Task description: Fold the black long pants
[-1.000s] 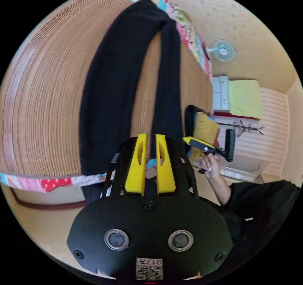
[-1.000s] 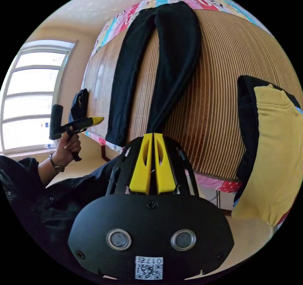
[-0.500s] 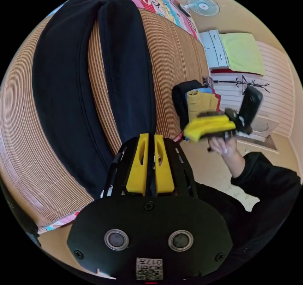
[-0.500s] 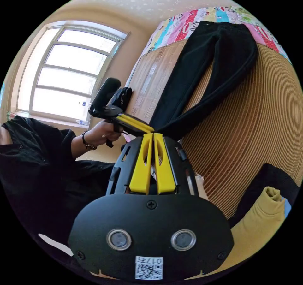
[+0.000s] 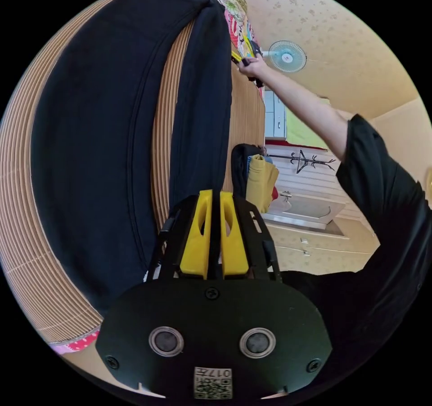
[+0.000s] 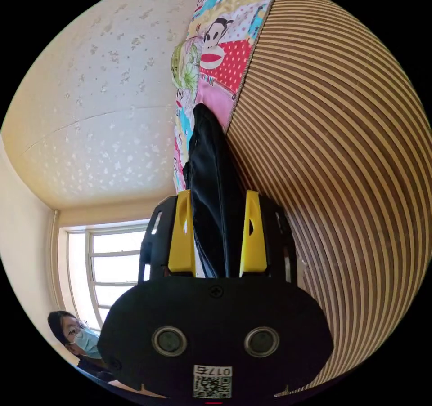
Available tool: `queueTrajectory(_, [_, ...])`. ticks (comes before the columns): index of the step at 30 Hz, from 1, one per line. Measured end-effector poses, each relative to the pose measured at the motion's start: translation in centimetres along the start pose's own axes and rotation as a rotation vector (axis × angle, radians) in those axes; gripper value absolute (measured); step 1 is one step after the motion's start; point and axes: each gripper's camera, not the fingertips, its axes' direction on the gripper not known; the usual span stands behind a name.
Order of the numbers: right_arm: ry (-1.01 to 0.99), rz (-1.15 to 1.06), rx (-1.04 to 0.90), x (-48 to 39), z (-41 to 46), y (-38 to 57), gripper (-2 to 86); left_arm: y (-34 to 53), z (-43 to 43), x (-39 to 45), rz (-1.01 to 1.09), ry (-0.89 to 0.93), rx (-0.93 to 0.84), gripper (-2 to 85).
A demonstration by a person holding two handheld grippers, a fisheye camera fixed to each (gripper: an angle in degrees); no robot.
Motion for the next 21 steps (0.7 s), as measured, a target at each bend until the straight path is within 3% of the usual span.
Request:
queueTrajectory(3, [0.162, -0.066, -0.020, -2.2, 3.5, -2.2, 10.5, 0.8, -1.4, -1.3, -0.005, 0.023, 0.047, 3.6])
queueTrajectory(7, [0.615, -0.293, 0.049, -11.0, 8.6, -2.1, 4.4, 2.6, -3.5, -3.1, -0.050, 0.135, 0.136, 3.3])
queueTrajectory(8, [0.829, -0.464, 0.029, -15.0, 12.0, -0.5, 3.8, 3.0, -3.9, -3.2, -0.055, 0.167, 0.154, 3.2])
queueTrajectory(11, [1.167, -0.900, 0.027, -22.4, 22.1, 6.9, 3.1, 5.1, -6.7, -3.1, -0.065, 0.284, 0.259, 2.8])
queueTrajectory(14, [1.083, -1.023, 0.030, -25.9, 29.3, 12.5, 2.9, 7.3, -9.9, -2.3, -0.094, 0.224, 0.314, 2.7])
queueTrajectory(17, [0.959, -0.863, -0.050, -25.1, 35.9, 13.6, 2.8, 9.6, -13.0, -2.8, -0.157, 0.175, 0.387, 2.8])
queueTrajectory(21, [0.876, -0.807, -0.133, -20.6, 42.3, 15.3, 2.9, 12.0, -14.7, -5.3, -0.262, 0.114, 0.453, 2.9])
